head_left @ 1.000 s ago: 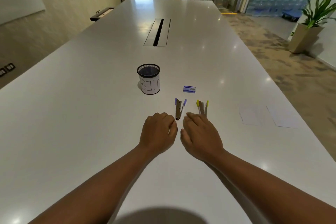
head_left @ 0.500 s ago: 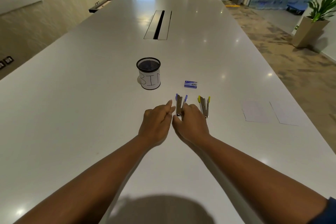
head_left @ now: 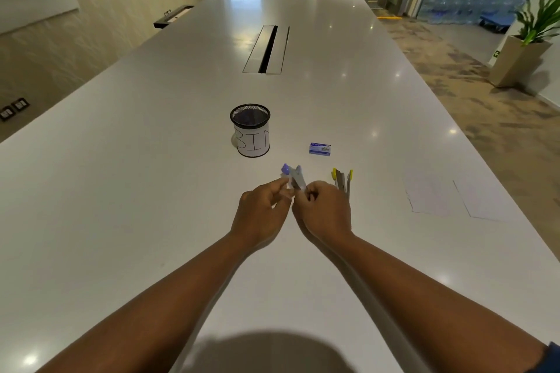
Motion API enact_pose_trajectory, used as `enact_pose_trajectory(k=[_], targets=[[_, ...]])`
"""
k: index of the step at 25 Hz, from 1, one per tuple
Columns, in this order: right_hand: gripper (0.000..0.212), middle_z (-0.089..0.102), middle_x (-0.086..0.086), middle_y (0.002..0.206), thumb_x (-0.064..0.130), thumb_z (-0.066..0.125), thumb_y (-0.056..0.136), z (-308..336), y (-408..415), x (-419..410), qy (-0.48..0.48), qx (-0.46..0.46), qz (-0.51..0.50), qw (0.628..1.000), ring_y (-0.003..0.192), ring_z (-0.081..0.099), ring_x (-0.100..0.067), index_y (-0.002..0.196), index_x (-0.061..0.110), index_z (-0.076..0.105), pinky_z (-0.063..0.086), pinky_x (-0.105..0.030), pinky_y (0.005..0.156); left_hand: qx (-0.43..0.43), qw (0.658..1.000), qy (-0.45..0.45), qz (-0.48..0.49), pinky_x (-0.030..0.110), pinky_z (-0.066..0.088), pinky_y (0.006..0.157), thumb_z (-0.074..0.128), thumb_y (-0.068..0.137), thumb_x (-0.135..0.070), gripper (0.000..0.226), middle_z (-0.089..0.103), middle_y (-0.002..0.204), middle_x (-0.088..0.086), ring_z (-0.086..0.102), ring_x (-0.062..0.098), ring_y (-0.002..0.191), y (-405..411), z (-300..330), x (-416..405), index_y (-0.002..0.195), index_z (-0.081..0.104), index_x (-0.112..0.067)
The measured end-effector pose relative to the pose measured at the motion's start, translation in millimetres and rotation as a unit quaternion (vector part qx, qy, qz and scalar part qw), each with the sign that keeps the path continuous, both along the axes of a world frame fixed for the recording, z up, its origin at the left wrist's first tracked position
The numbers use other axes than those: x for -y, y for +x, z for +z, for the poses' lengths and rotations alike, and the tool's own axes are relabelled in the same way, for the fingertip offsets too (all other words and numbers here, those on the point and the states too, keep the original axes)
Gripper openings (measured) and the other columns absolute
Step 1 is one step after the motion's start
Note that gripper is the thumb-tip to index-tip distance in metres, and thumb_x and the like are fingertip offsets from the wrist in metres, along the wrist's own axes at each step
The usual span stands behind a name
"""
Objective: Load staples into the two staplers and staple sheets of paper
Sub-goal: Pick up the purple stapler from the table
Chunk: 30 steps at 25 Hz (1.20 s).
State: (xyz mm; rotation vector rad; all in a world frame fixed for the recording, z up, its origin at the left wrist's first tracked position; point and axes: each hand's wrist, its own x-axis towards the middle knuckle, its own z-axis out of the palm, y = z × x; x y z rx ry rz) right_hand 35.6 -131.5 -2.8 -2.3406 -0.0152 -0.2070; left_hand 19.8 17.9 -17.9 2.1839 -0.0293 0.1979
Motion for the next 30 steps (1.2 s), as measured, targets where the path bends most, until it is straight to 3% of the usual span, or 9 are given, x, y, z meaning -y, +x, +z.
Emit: enact_pose_trajectory(k=[3, 7, 11, 15, 18, 21, 24, 27, 30], targets=[[0.022, 0.061, 0.0, 0.061, 0.021, 0.062, 0.088, 1, -6, 12, 0.113, -0.014, 0.03, 0.993, 0.056, 0.054, -0.013, 0.069, 0.011, 0.063, 0.047, -0.033, 0.057, -0.004, 0.998, -0.057, 0.03, 0.034, 0.051, 0.101, 0.058, 0.1, -0.031, 0.05, 0.065, 0.126, -0.014, 0.062, 0.006, 0.117, 4, 1, 0, 0.148, 0.043, -0.03], [0.023, 0.056, 0.005, 0.061, 0.014, 0.059, 0.094, 0, -9, 20, 0.206, -0.03, 0.077, 0.975, 0.055, 0.047, -0.002, 0.074, 0.005, 0.067, 0.038, -0.019, 0.053, -0.004, 1.0, -0.029, -0.006, 0.035, 0.044, 0.107, 0.057, 0.103, -0.03, 0.061, 0.048, 0.148, -0.015, 0.055, 0.01, 0.126, 2, 4, 0, 0.156, 0.027, -0.035], [0.024, 0.057, 0.009, 0.064, 0.02, 0.055, 0.097, -3, -9, 19, 0.206, -0.027, 0.094, 0.974, 0.061, 0.051, -0.005, 0.079, 0.009, 0.067, 0.042, -0.029, 0.06, 0.008, 0.998, -0.064, -0.024, 0.045, 0.05, 0.104, 0.053, 0.104, -0.027, 0.037, 0.062, 0.134, -0.009, 0.059, 0.015, 0.122, -2, 4, -3, 0.14, 0.048, -0.031], [0.045, 0.056, 0.009, 0.062, 0.065, 0.046, 0.092, -2, -12, 17, 0.114, -0.006, 0.14, 0.984, 0.061, 0.053, -0.012, 0.076, 0.024, 0.06, 0.047, -0.041, 0.06, 0.023, 0.999, -0.041, -0.025, 0.046, 0.054, 0.088, 0.054, 0.103, -0.034, 0.022, 0.066, 0.105, -0.01, 0.063, 0.014, 0.096, -4, 5, -1, 0.121, 0.061, -0.024], [0.057, 0.061, 0.001, 0.063, 0.073, 0.039, 0.09, -4, -12, 15, 0.072, -0.001, 0.136, 0.988, 0.062, 0.058, -0.018, 0.072, 0.021, 0.055, 0.05, -0.045, 0.062, 0.03, 0.998, -0.031, -0.036, 0.044, 0.054, 0.082, 0.048, 0.101, -0.041, 0.024, 0.065, 0.1, -0.01, 0.062, 0.015, 0.091, -6, 6, 0, 0.11, 0.064, -0.026], [0.055, 0.06, 0.01, 0.059, 0.076, 0.035, 0.091, -6, -11, 15, 0.068, -0.009, 0.151, 0.986, 0.057, 0.055, -0.01, 0.068, 0.028, 0.049, 0.047, -0.038, 0.059, 0.04, 0.996, -0.046, -0.069, 0.044, 0.053, 0.078, 0.042, 0.103, -0.039, 0.027, 0.067, 0.09, -0.007, 0.063, 0.019, 0.087, -8, 7, 0, 0.095, 0.065, -0.028], [0.049, 0.06, 0.012, 0.056, 0.071, 0.033, 0.093, -7, -13, 16, 0.086, -0.02, 0.16, 0.983, 0.054, 0.053, -0.007, 0.069, 0.031, 0.047, 0.047, -0.039, 0.059, 0.03, 0.997, -0.035, -0.06, 0.048, 0.048, 0.067, 0.036, 0.101, -0.047, 0.036, 0.058, 0.07, -0.005, 0.053, 0.017, 0.067, -9, 9, 2, 0.076, 0.053, -0.028], [0.05, 0.062, 0.003, 0.052, 0.062, 0.034, 0.099, -7, -15, 17, 0.104, -0.027, 0.171, 0.979, 0.052, 0.058, -0.012, 0.073, 0.022, 0.05, 0.052, -0.048, 0.064, 0.044, 0.998, -0.009, -0.045, 0.048, 0.043, 0.06, 0.032, 0.1, -0.051, 0.044, 0.049, 0.061, -0.003, 0.042, 0.012, 0.058, -10, 9, 5, 0.072, 0.047, -0.02], [0.047, 0.054, 0.007, 0.054, 0.055, 0.038, 0.102, -6, -14, 17, 0.104, -0.014, 0.163, 0.981, 0.056, 0.054, -0.014, 0.073, 0.019, 0.051, 0.048, -0.046, 0.061, 0.057, 0.997, -0.004, -0.049, 0.047, 0.042, 0.058, 0.031, 0.103, -0.049, 0.045, 0.048, 0.061, -0.003, 0.04, 0.01, 0.057, -11, 8, 6, 0.072, 0.044, -0.019]])
